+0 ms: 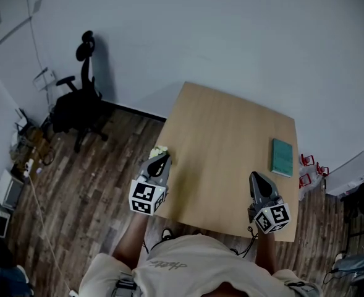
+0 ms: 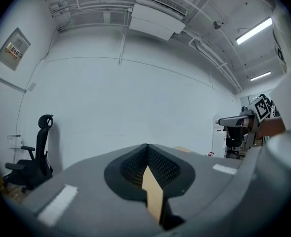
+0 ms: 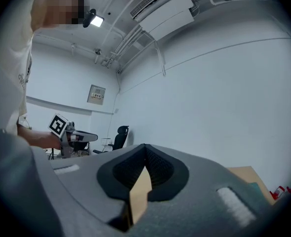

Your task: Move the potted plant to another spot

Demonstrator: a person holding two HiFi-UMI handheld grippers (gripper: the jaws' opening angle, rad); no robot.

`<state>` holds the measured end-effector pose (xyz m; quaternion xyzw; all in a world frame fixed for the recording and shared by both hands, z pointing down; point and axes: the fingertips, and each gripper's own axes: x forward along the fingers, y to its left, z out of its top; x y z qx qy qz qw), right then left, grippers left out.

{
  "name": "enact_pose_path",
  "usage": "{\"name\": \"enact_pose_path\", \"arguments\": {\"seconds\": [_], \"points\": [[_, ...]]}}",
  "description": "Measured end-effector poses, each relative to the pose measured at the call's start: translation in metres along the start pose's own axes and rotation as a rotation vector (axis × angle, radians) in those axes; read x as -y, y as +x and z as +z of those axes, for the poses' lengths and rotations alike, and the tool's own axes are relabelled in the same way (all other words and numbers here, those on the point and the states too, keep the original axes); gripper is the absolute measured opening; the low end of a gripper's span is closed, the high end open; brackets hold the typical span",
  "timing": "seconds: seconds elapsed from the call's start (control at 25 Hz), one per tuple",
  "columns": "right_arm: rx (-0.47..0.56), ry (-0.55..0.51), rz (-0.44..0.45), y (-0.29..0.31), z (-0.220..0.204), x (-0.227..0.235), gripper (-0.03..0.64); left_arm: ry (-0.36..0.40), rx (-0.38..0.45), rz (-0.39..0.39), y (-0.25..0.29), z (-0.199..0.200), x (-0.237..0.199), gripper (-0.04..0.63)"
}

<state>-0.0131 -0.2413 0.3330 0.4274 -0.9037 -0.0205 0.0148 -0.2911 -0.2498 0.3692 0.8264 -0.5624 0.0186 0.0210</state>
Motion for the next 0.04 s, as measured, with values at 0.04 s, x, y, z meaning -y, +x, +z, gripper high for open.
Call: {"name": "enact_pose_path", "arguments": {"seconds": [0.04], "points": [[-0.007,-0.003,-0.001,-0.0006,-0.0019,0.0000,0.002,-0.001,0.000,-0.001,0.0012,-0.0010,-0.0008,0.018]]}}
